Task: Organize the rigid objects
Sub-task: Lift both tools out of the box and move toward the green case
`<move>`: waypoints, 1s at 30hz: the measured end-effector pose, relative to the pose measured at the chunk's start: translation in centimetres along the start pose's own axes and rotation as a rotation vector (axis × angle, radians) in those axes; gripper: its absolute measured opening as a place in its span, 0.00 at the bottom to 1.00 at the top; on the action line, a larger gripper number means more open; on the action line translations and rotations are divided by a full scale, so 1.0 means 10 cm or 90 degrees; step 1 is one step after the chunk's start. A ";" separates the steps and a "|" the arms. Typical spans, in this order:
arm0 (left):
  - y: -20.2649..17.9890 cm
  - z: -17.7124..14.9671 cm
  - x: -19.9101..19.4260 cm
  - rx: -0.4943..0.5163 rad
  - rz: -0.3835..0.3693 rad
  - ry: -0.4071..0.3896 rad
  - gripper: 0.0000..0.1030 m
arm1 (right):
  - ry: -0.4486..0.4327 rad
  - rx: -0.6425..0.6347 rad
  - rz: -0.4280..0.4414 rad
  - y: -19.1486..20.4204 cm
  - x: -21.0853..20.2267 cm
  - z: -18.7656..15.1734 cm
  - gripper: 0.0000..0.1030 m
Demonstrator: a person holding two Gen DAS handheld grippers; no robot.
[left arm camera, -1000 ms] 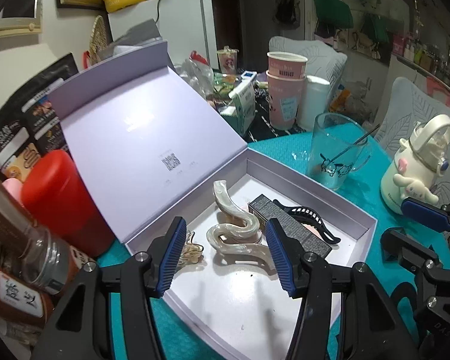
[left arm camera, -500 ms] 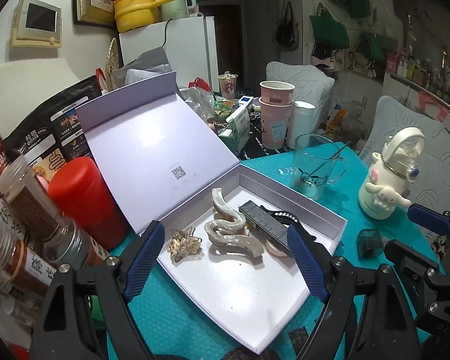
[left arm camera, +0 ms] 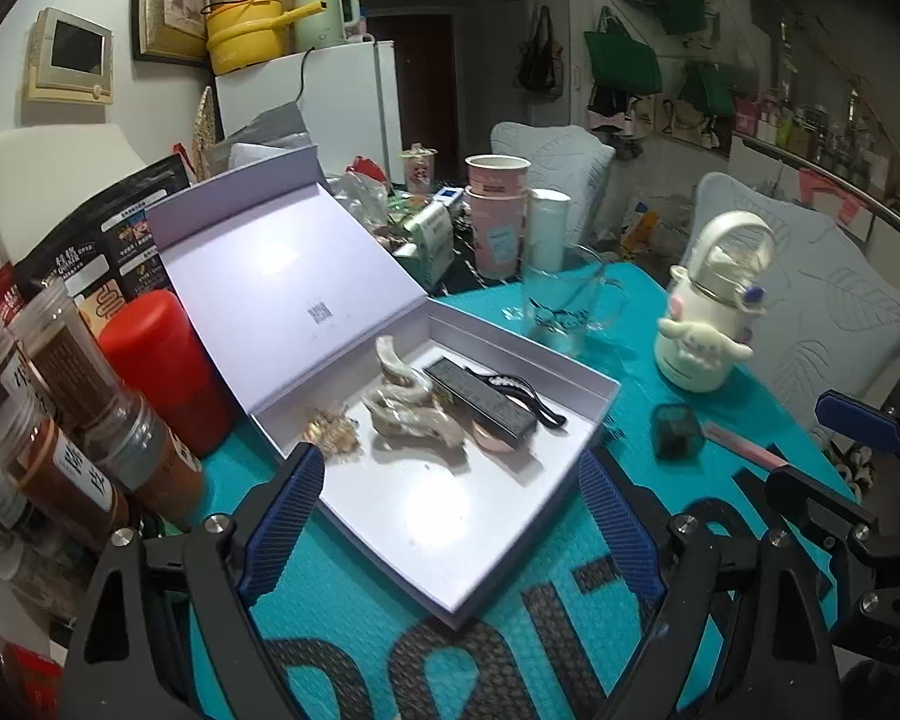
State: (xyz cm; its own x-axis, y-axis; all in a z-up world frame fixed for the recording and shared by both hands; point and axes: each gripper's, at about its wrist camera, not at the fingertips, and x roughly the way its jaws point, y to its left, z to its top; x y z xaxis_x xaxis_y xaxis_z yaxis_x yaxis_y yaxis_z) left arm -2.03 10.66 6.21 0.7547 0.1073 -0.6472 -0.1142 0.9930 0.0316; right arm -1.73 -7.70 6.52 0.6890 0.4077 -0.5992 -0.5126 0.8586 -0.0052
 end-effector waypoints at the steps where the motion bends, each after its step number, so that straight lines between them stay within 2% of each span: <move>1: -0.03 -0.03 -0.01 0.003 -0.008 0.003 0.85 | 0.001 0.005 -0.003 -0.01 -0.04 -0.04 0.67; 18: -0.54 -0.45 -0.07 0.044 -0.101 0.023 0.85 | 0.028 0.071 -0.056 -0.27 -0.38 -0.67 0.67; 30: -0.92 -0.51 0.24 0.068 -0.156 0.067 0.85 | 0.057 0.150 -0.080 -0.71 -0.30 -0.98 0.67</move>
State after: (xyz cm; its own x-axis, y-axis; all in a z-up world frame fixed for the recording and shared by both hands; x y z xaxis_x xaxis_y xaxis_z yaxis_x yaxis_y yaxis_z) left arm -2.46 1.48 0.48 0.6796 -0.1372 -0.7206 0.1365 0.9888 -0.0595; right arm -5.13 -18.09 0.54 0.6861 0.2735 -0.6741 -0.2851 0.9536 0.0967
